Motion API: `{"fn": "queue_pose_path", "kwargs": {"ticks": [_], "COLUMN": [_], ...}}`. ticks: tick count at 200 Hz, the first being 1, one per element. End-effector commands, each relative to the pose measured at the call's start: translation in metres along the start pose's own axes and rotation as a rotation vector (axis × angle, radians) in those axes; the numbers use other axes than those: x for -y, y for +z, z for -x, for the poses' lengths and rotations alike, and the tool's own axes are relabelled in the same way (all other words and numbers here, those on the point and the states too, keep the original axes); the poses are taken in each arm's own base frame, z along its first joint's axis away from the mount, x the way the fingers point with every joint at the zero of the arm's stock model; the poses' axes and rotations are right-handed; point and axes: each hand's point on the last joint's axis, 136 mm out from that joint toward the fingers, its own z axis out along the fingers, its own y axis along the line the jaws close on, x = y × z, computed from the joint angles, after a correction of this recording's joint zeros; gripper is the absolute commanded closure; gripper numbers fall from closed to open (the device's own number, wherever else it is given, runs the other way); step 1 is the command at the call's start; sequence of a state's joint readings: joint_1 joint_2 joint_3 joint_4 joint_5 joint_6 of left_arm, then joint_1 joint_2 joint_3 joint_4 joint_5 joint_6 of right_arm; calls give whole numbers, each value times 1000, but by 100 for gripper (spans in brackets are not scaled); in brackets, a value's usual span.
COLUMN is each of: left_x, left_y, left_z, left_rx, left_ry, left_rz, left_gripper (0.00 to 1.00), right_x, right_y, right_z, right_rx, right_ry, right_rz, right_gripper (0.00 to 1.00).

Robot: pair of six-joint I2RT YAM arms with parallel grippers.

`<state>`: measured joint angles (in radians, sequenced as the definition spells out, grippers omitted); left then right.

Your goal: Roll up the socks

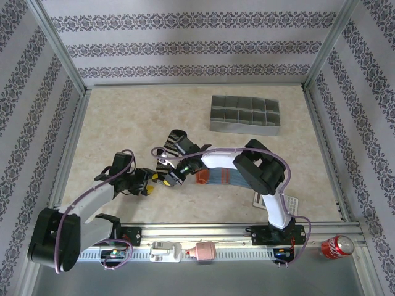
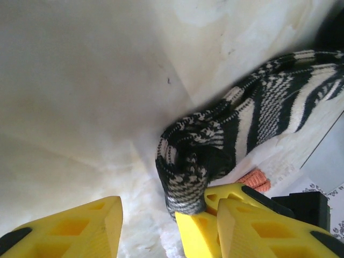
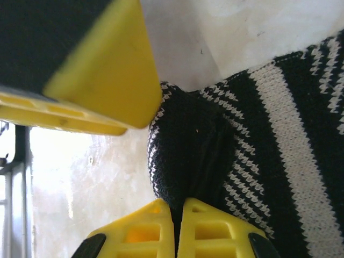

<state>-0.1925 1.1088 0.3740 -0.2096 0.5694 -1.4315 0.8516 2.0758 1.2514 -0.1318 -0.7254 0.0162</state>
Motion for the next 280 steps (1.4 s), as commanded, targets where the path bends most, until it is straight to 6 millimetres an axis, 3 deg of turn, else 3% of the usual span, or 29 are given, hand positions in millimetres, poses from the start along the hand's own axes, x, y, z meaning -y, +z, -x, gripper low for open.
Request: {"fn": "queue_pose_path", "kwargs": {"ticks": [1,42,94,101,122,158,207,256,280], "left_x": [14,11,-33,-38,-49,-55,-58,-54,-52], "left_y": [11,29,25,23,18,13,13,12,13], "left_z": [2,7,5,3,-4,-11,-9,-8,-7], "left_rx": [-4,-11,-4,-11,-33,-58,-51,-53,-53], "left_ry": [3,3,-71,-81,-105,-123,-128,-120,-116], "left_rz": [-47,-3,185,204,252,276,291,293,288], "left_gripper": [51,54,100,100,100,100,100,100,100], "right_x": [7,5,-2,-4,-9,-22,-29,-11,-9], "right_y": [12,16,3,-2,-21,-43,-28,-6,0], "right_z": [-37,-37,-30,-27,-17,-15,-14,-1,-1], "right_rx": [-115,-127,-75,-56,9,52,-32,-65,-72], "right_ry": [217,300,209,171,-14,-454,-780,-832,-806], "right_rz": [70,138,110,94,-46,-391,-658,-764,-746], "right_gripper": [100,100,100,97,71,50,46,48,58]}}
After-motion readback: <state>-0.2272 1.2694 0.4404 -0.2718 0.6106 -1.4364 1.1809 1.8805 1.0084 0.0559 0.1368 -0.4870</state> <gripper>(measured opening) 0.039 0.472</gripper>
